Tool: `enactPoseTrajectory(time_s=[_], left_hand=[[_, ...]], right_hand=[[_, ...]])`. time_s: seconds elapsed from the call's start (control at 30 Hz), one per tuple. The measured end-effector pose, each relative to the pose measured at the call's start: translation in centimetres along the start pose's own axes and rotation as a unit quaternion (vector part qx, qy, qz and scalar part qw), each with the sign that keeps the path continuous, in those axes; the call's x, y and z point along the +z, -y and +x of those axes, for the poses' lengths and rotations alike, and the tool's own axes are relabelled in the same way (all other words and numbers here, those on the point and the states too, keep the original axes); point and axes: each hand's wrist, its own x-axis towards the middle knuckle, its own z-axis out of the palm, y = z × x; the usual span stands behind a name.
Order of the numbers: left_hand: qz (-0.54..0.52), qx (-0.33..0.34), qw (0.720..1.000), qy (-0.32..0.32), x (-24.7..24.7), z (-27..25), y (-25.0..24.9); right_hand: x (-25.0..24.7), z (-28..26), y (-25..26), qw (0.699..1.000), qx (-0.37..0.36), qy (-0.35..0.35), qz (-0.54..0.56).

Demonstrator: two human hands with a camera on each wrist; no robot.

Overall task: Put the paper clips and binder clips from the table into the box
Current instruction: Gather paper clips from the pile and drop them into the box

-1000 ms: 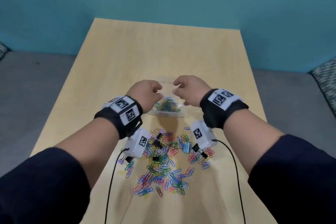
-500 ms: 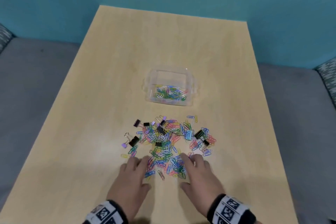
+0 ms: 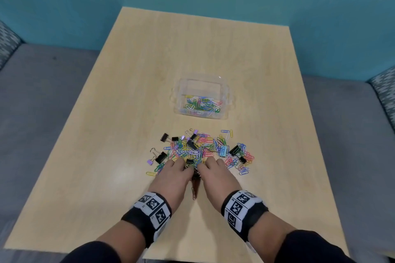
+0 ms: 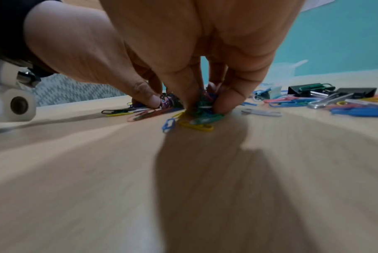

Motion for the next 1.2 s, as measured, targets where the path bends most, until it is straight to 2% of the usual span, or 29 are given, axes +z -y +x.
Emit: enactPoseTrajectory(time_s=[0.17,0.33,0.4,0.53,0.63,0.7,0.77,0.83,0.9,1.0,1.1,1.2], left_hand=[[0.026,0.003,1.0,0.009,-0.4,-0.3,0.4],[-0.032,-0.043,0.998,0.027,-1.0,0.0,0.3],[-0.067,-0.067,0.995,0.016,-1.0,0.2,0.4],[-0.147,-0.105,0.983,0.027,-1.9,0.5,0.4],[-0.193,-0.12,0.973,0.048,-3.2,1.0,0.6],[-0.241,-0.131,0.958,0.084,-4.1,1.4,0.8],[-0.345,-0.165,0.916,0.117,-5.5,2.2,1.0],[-0.432,-0.184,0.874,0.128,-7.2,3.5,1.4],[-0.446,-0.178,0.871,0.105,-9.3,5.6,2.1],[-0.417,-0.169,0.893,0.02,-12.6,9.8,3.0],[-0.395,-0.175,0.901,-0.05,-14.8,13.8,3.5],[-0.378,-0.169,0.907,-0.075,-15.6,16.5,3.2]], right_hand=[[-0.8,-0.6,0.0,1.0,-0.01,0.022,-0.007],[-1.4,-0.5,-0.4,0.999,-0.014,0.044,0.014],[-1.6,-0.4,-0.6,0.998,-0.004,0.048,0.03],[-2.1,0.1,-1.5,0.993,0.034,0.043,0.104],[-3.5,0.4,-2.3,0.976,0.063,0.078,0.194],[-4.7,0.7,-2.7,0.949,0.095,0.116,0.279],[-6.3,1.3,-3.2,0.91,0.122,0.152,0.366],[-8.2,2.6,-3.9,0.897,0.119,0.154,0.398],[-10.5,4.6,-4.8,0.896,0.107,0.119,0.414],[-13.5,8.3,-6.3,0.899,0.102,0.039,0.423],[-15.7,11.6,-7.1,0.91,0.117,-0.027,0.397],[-16.9,13.8,-6.7,0.914,0.121,-0.049,0.384]])
